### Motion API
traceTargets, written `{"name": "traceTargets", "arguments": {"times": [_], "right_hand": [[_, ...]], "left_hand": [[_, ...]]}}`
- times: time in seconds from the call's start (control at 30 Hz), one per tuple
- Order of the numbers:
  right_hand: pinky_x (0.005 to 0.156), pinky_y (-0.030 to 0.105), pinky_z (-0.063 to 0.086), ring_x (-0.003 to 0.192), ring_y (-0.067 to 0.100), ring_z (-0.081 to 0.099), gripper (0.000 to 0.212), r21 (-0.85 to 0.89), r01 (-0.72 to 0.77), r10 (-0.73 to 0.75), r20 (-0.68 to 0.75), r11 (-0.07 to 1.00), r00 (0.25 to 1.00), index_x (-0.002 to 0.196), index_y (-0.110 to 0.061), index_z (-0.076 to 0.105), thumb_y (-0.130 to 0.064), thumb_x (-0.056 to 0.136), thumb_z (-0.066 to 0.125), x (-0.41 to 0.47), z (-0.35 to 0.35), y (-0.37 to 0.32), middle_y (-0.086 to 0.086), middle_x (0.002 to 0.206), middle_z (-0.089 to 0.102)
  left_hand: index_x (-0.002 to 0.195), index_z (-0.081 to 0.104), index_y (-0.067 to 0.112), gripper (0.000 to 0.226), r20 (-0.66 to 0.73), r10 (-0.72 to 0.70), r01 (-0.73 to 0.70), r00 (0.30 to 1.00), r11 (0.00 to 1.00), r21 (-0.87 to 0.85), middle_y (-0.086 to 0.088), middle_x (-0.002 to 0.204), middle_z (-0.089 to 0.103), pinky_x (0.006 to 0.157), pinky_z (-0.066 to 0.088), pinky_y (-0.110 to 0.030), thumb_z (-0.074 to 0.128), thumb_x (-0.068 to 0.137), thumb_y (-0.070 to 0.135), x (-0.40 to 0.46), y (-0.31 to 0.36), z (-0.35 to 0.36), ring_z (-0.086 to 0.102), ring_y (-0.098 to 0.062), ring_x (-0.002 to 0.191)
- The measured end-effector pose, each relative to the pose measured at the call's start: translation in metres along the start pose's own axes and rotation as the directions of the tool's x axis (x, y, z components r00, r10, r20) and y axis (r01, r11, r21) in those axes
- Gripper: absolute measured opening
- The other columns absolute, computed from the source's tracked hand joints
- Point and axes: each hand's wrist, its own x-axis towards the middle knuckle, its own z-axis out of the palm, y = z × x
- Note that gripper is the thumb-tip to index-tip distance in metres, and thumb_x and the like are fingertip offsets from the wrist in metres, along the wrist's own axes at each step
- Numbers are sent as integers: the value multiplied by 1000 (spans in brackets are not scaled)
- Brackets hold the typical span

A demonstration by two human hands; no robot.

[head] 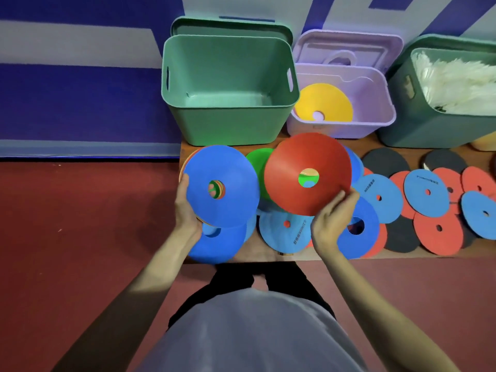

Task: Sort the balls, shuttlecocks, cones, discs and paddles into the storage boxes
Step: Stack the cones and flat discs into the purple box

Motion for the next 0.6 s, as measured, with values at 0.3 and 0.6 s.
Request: {"name": "traceTargets", "arguments": {"times": [0.3, 0.6], "right_hand": [[66, 22, 35, 63, -7, 43, 14, 124, -195, 158, 259, 973, 953, 90, -9, 48, -10, 100, 39, 36, -1, -3, -11, 77, 45], [80, -3, 25, 96, 7, 35, 48, -46, 83, -61, 360, 995, 931, 145, -18, 36, -16, 99, 47, 98, -16, 1, 4, 106, 43]], "left_hand": [[102, 68, 20, 41, 121, -149, 135, 981, 984, 116, 0, 89, 75, 76, 55, -30, 36, 99, 46, 17, -18, 71, 71, -16, 83], [111, 67, 21, 40, 235, -117, 77, 965, 982, 173, -1, 106, 73, 96, 50, -38, 32, 102, 40, 20, -36, 165, 66, -19, 106]]}}
